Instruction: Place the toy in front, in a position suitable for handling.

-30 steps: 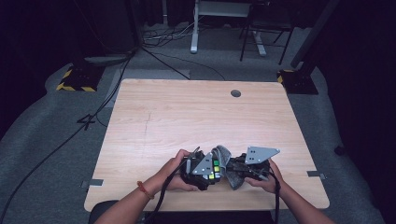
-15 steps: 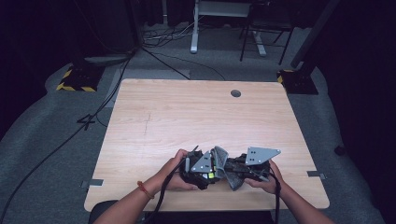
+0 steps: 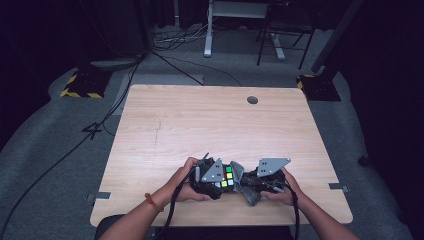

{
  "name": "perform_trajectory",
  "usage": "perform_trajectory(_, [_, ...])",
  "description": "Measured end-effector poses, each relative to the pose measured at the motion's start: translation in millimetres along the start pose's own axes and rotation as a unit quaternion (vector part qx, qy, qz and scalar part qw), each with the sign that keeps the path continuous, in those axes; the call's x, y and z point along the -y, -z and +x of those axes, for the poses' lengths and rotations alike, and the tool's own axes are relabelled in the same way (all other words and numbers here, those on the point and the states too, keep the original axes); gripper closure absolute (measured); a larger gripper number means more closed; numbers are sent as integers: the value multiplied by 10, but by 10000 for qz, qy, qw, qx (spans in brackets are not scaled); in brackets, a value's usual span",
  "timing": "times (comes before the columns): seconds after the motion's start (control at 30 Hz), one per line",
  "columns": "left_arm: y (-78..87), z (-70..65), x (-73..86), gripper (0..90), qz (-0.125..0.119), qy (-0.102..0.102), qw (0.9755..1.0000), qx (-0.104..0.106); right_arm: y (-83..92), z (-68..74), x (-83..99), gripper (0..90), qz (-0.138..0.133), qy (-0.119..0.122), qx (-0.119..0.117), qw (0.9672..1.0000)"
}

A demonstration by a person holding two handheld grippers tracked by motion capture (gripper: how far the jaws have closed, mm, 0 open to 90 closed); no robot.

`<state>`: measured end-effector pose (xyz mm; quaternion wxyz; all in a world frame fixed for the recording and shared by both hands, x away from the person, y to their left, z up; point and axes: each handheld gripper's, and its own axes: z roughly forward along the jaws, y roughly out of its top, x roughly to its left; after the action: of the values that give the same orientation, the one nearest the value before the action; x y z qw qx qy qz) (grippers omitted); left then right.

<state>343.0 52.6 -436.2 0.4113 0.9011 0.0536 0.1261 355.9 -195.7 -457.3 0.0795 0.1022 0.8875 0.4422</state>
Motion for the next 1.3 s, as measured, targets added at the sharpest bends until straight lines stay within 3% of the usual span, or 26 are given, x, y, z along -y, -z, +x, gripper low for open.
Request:
perform_trajectory(0.2, [-21,70,64,335,121,82,9998,-126,57,-62,33,755,65,-77,152,9998])
perform_trajectory(0.37, [-64,153,148,335,246,247,9992,-174,159,-194,96,755,168,-214,434,9987])
perform_trajectory(0.73, [-243,204,188,334,514,378,9977,-217,405,-526,329,742,458,-631,1000,9919])
perform_trajectory(0.83, [-274,216,209,334,589,347,9973,-268,421,-583,431,733,536,-758,1073,9899])
perform_trajectory(0.9, [-273,233,223,333,580,417,9972,-242,424,-627,522,731,440,-941,1069,9888])
perform_trajectory(1.07, [-295,228,251,332,663,425,9967,-195,449,-660,604,717,418,-1081,1112,9870])
perform_trajectory(1.3, [-306,243,284,298,682,490,9963,-194,447,-639,603,640,476,-1050,1205,9860])
